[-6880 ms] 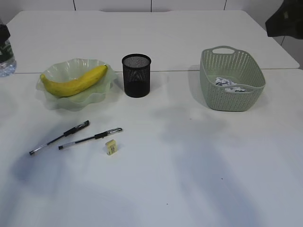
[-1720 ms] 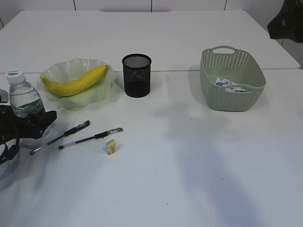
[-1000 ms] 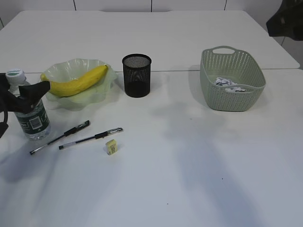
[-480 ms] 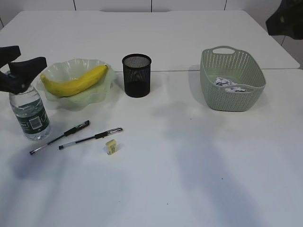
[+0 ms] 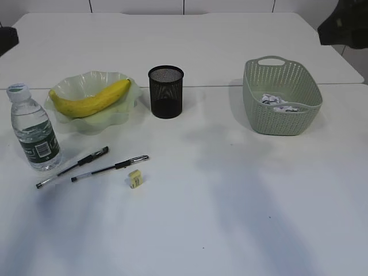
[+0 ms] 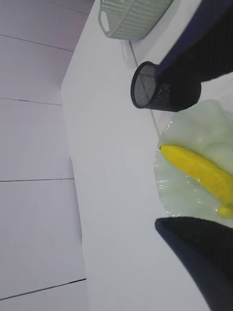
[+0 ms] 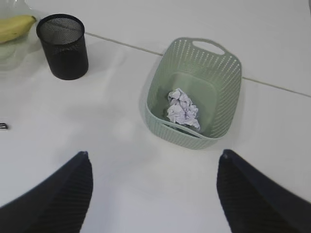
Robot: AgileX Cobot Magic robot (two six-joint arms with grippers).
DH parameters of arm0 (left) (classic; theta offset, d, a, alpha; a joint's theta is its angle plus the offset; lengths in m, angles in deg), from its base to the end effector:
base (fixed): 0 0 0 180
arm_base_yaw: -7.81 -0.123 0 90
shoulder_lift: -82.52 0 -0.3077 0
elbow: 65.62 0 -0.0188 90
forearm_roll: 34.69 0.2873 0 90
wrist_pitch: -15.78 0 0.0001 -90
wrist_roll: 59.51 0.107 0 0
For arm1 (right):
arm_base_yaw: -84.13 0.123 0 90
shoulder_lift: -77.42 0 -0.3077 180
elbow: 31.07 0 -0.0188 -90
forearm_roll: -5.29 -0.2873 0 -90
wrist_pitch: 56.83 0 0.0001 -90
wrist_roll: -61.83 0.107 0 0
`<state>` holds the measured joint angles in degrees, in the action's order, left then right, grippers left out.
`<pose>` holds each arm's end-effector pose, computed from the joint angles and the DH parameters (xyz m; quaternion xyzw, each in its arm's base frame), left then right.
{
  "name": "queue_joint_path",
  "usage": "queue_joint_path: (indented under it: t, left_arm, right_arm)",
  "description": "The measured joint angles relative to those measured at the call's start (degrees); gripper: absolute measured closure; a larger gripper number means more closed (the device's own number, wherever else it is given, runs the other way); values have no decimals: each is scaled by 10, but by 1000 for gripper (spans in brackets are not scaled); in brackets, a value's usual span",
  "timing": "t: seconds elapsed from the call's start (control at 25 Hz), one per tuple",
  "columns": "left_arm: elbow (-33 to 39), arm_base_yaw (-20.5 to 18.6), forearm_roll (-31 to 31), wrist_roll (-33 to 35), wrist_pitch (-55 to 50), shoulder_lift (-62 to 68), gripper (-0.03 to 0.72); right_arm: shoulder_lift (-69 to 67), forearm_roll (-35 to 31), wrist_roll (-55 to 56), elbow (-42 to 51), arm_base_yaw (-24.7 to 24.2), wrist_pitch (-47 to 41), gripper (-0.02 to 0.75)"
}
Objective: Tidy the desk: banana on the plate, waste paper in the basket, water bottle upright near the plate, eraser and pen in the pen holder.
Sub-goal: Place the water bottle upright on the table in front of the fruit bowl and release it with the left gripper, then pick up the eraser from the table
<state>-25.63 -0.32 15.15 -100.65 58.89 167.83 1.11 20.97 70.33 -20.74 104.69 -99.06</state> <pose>0.3160 -0.0113 0.2723 0.1326 0.7166 -0.1534 0.6674 0.2839 0.0857 0.3930 -0.1451 0.8833 -0.0150 0.4455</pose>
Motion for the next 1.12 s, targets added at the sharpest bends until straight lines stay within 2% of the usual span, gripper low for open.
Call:
queue_joint_path:
  t: [0.12, 0.2, 0.32, 0.6, 0.76, 1.12]
  left_arm:
    - [0, 1, 71, -82, -70, -83, 92]
    - [0, 2, 119, -161, -129, -135, 93]
    - [1, 2, 223, -278, -184, -211, 95]
    - [2, 2, 510, -597, -171, -317, 95]
    - [4, 2, 556, -701, -155, -323, 95]
    - [5, 2, 556, -721, -155, -323, 96]
  right_arm:
    - [0, -18, 0, 0, 0, -1, 147]
    - [0, -26, 0, 0, 0, -1, 147]
    - [0, -44, -14, 0, 0, -2, 147]
    - [0, -112, -70, 0, 0, -2, 147]
    - [0, -126, -78, 0, 0, -3, 147]
    - [0, -130, -88, 0, 0, -3, 148]
